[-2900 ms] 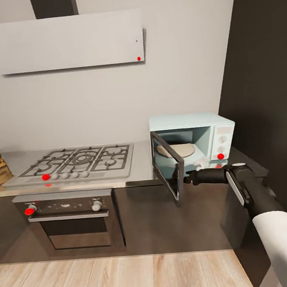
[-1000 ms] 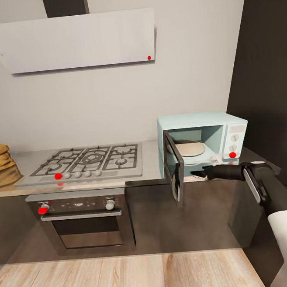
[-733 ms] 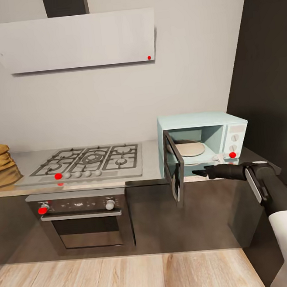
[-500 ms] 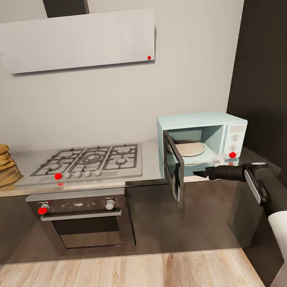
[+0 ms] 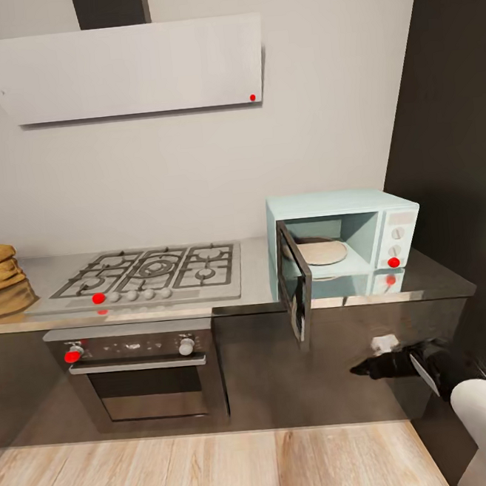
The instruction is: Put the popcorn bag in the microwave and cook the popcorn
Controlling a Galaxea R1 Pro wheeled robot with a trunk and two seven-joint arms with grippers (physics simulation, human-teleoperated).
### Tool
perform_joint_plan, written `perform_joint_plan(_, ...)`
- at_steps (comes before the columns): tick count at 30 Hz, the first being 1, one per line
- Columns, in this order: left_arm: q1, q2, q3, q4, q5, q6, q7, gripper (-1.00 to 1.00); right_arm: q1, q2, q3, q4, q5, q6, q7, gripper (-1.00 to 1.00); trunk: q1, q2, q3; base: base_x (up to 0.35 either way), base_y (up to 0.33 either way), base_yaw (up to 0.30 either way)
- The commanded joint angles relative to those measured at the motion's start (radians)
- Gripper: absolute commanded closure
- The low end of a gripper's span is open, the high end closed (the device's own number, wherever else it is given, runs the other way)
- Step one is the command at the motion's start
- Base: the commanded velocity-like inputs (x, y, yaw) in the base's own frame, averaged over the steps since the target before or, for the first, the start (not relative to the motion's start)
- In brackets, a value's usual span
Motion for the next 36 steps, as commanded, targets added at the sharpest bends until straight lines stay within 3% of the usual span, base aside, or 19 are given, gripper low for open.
perform_joint_plan(1,0.0,0.0,0.001,0.0,0.006,-0.002,0.0,-1.0,-0.001,0.001,-0.008,0.108,0.012,-0.068,-0.037,-1.0,0.0,-0.001,-0.001,0.0,0.0,0.0)
perform_joint_plan(2,0.0,-0.001,0.001,0.0,0.006,-0.002,0.0,-1.0,-0.001,0.003,-0.007,0.183,0.016,-0.123,-0.069,-1.0,0.0,-0.001,-0.001,0.0,0.0,0.0)
perform_joint_plan(3,0.0,-0.001,0.001,0.0,0.006,-0.002,0.0,-1.0,0.0,0.01,-0.005,0.309,0.033,-0.248,-0.129,-1.0,0.0,-0.001,-0.001,0.0,0.0,0.0)
perform_joint_plan(5,0.0,-0.001,0.001,0.0,0.006,-0.002,0.0,-1.0,0.028,0.019,-0.004,0.367,0.067,-0.351,-0.173,-1.0,0.0,-0.001,-0.001,0.0,0.0,0.0)
perform_joint_plan(9,0.0,-0.001,0.002,0.0,0.006,-0.002,0.0,-1.0,0.198,0.024,-0.005,0.393,0.086,-0.415,-0.21,-1.0,0.0,-0.001,-0.001,0.0,0.0,0.0)
perform_joint_plan(11,0.0,-0.001,0.002,0.0,0.006,-0.002,0.0,-1.0,0.248,0.033,-0.006,0.394,0.086,-0.426,-0.25,-1.0,0.0,-0.001,-0.001,0.0,0.0,0.0)
perform_joint_plan(12,0.0,-0.001,0.002,0.0,0.006,-0.002,0.0,-1.0,0.309,0.057,-0.007,0.395,0.083,-0.441,-0.324,-1.0,0.0,-0.001,-0.001,0.0,0.0,0.0)
perform_joint_plan(14,0.0,-0.001,0.002,0.0,0.006,-0.002,0.0,-1.0,0.388,0.079,-0.011,0.395,0.079,-0.471,-0.422,-1.0,0.0,-0.001,-0.001,0.0,0.0,0.0)
perform_joint_plan(15,0.0,0.0,0.002,0.0,0.006,-0.002,0.0,-1.0,0.457,0.092,-0.014,0.395,0.064,-0.503,-0.489,-1.0,0.0,-0.001,-0.001,0.0,0.0,0.0)
perform_joint_plan(17,0.0,0.0,0.002,0.0,0.006,-0.002,0.0,-1.0,0.497,0.099,-0.015,0.395,0.028,-0.518,-0.518,-1.0,0.0,-0.001,-0.001,0.0,0.0,0.0)
perform_joint_plan(21,0.0,0.0,0.002,0.002,0.006,-0.002,0.001,-1.0,0.525,0.103,-0.016,0.396,-0.062,-0.525,-0.54,-1.0,0.0,-0.001,-0.001,0.0,0.0,0.0)
perform_joint_plan(30,0.0,0.0,0.003,0.002,0.007,-0.002,0.002,-1.0,0.552,0.103,-0.016,0.397,-0.075,-0.525,-0.54,-1.0,0.0,-0.001,-0.001,0.0,0.0,0.001)
perform_joint_plan(36,0.0,-0.001,0.002,0.001,0.007,-0.002,0.002,-1.0,0.571,0.103,-0.016,0.397,-0.075,-0.522,-0.54,-1.0,0.0,-0.001,0.002,0.0,0.0,0.183)
